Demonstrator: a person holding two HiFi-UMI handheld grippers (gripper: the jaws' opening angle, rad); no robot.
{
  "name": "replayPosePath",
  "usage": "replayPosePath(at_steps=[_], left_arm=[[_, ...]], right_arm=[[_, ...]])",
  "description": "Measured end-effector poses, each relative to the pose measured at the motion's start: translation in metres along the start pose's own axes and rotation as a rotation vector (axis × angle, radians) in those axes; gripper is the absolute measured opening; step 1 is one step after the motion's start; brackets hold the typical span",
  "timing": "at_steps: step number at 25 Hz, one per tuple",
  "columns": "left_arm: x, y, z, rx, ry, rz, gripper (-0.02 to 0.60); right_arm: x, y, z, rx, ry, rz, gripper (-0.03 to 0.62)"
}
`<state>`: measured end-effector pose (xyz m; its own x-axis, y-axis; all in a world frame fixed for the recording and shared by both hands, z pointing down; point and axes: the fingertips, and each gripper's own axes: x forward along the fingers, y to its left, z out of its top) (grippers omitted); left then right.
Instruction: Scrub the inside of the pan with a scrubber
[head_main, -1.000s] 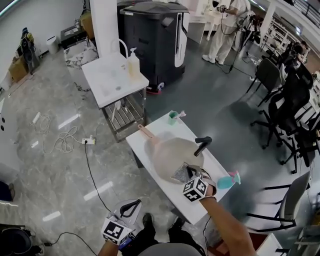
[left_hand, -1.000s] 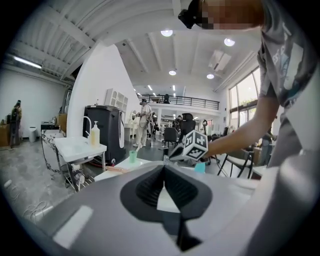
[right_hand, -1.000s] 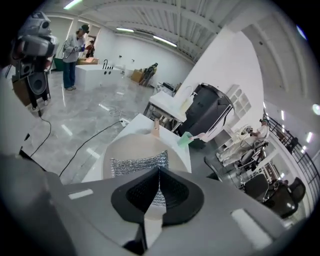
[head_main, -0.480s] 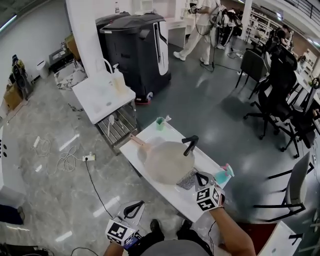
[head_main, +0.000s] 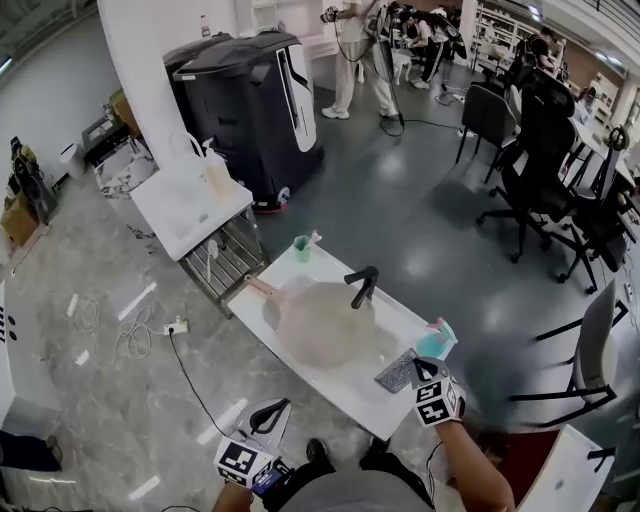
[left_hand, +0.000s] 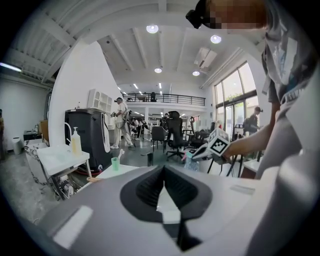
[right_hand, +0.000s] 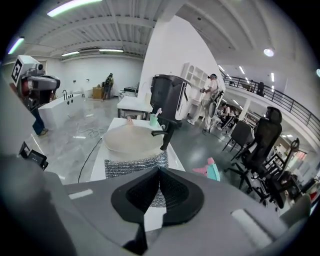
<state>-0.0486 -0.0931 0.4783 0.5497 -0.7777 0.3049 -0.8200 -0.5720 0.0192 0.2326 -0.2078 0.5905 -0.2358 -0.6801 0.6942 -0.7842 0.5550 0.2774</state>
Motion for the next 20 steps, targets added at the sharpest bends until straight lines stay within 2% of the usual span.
replayPosePath(at_steps=[11,20], left_arm=[[0.023,-0.006,0.007,0.021,0.036,-0.010,0.002],[0.030,-0.013,0.008,0.030,0.057,-0.022,0.002]], right_arm=[[0.033,-0.011,-0.083,0.080,0.167,0.042,0.011],[0.060,-0.003,-0.141,0.087,0.318,0.089,0.014]])
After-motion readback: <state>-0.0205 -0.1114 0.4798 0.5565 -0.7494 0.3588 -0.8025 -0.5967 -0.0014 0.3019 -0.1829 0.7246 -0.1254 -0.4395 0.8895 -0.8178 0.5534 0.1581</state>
